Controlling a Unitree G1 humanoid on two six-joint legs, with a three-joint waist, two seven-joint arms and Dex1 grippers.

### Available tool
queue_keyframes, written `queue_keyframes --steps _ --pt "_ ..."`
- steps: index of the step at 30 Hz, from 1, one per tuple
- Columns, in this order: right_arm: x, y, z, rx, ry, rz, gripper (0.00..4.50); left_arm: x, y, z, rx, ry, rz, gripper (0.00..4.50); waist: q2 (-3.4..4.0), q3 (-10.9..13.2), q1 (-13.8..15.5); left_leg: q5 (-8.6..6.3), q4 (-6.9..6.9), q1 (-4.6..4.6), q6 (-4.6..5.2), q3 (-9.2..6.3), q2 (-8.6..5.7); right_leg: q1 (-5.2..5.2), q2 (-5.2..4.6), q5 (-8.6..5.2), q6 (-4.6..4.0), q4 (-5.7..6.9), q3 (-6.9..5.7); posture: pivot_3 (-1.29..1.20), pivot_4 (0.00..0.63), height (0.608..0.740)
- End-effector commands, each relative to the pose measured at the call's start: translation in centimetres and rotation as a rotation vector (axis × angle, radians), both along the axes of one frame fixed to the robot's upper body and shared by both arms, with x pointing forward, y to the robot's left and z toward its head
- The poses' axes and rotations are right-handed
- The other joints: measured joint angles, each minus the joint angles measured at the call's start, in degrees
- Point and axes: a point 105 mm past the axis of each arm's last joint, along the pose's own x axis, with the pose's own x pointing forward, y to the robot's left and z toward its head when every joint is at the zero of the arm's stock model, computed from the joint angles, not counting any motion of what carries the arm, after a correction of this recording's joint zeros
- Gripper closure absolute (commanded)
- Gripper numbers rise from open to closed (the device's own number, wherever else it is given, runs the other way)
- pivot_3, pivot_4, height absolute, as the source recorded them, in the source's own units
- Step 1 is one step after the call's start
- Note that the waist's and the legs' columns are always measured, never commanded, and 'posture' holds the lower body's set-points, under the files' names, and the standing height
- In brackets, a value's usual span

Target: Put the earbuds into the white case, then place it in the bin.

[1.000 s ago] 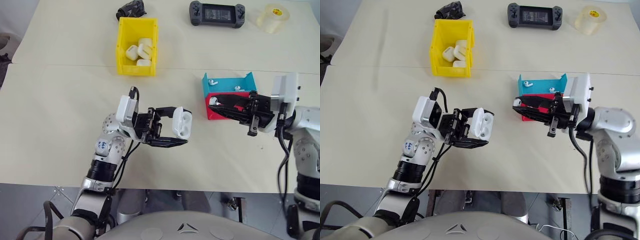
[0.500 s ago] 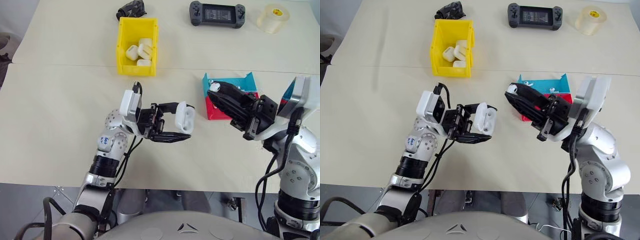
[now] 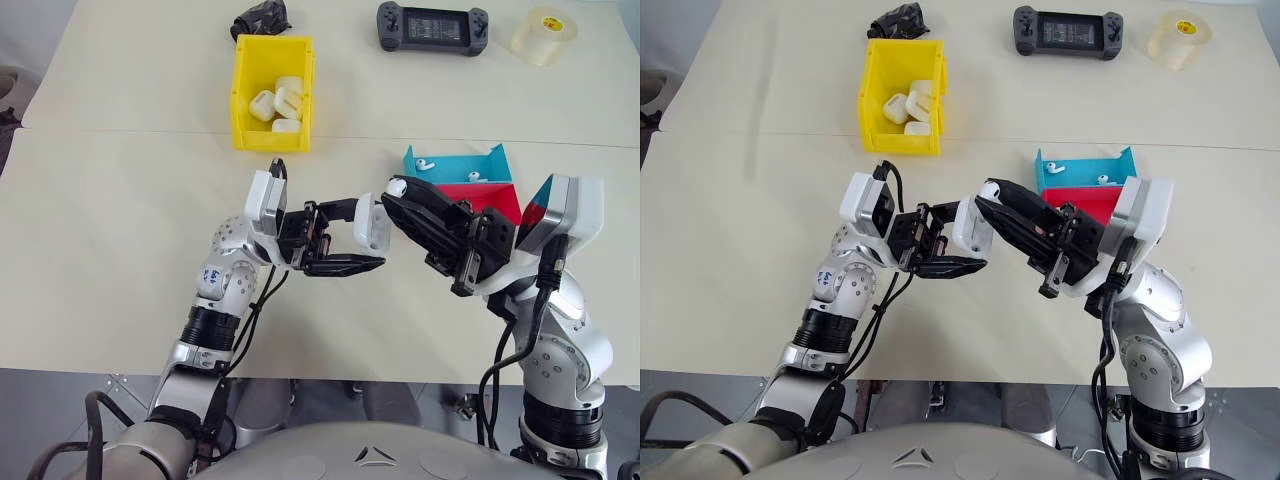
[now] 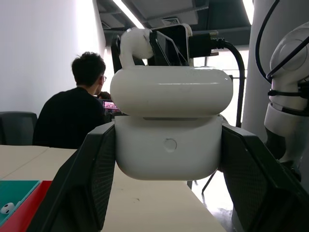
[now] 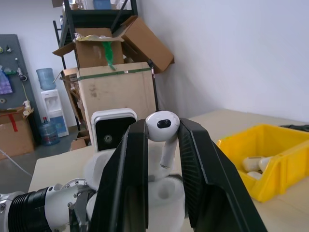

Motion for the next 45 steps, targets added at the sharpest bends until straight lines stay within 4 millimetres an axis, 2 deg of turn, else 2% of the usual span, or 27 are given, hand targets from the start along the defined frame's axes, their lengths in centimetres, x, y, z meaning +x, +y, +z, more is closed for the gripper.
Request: queue_keyframes --steps 1,8,21,28,40,45 --pt "-0.7 0.3 0.2 0.01 -0.037 0.014 3.98 -0.3 -0.2 1.3 -0.032 -0.041 -0.012 1.69 0.0 0.0 0.0 0.0 0.0 0.0 0.0 0.0 0.0 0.0 0.0 0.0 0.0 0.0 0.0 0.0 0.15 0.74" --pt "-0.6 0.5 -1.0 -0.003 -0.02 0.01 3.98 -0.8 -0.2 1.6 -0.036 -0.044 -0.038 1.69 0.0 0.0 0.0 0.0 -0.03 0.02 0.0 0.0 0.0 0.0 0.0 0.0 0.0 -0.01 0.0 0.0 0.15 0.74" --pt "0.2 0.5 -2.0 -0.031 -0.01 -0.015 3.98 -1.3 -0.2 1.6 -0.033 -0.053 -0.07 1.69 0.0 0.0 0.0 0.0 -0.04 0.02 0.0 0.0 0.0 0.0 0.0 0.0 0.0 -0.01 0.0 0.0 0.15 0.74" --pt "0.3 0.2 -3.1 -0.084 0.057 0.028 3.98 -0.5 -0.3 2.5 -0.077 -0.066 -0.026 1.69 0.0 0.0 0.0 0.0 -0.04 0.02 0.0 0.0 0.0 0.01 0.0 0.0 0.0 -0.03 0.0 0.0 0.15 0.74" --pt "1.2 -0.5 -2.8 -0.142 0.049 0.012 3.98 -0.1 -0.3 3.0 -0.102 -0.081 -0.009 1.69 0.0 0.0 0.0 0.0 -0.04 0.02 0.0 0.0 0.0 0.01 0.0 0.0 0.0 -0.04 0.0 0.0 0.15 0.74" --pt "0.9 -0.5 -2.7 -0.163 0.033 0.024 3.98 0.2 -0.1 3.3 -0.117 -0.088 0.013 1.69 0.0 0.0 0.0 0.0 -0.04 0.02 0.0 0.0 0.0 0.01 0.0 0.0 0.0 -0.05 0.0 0.0 0.15 0.74"
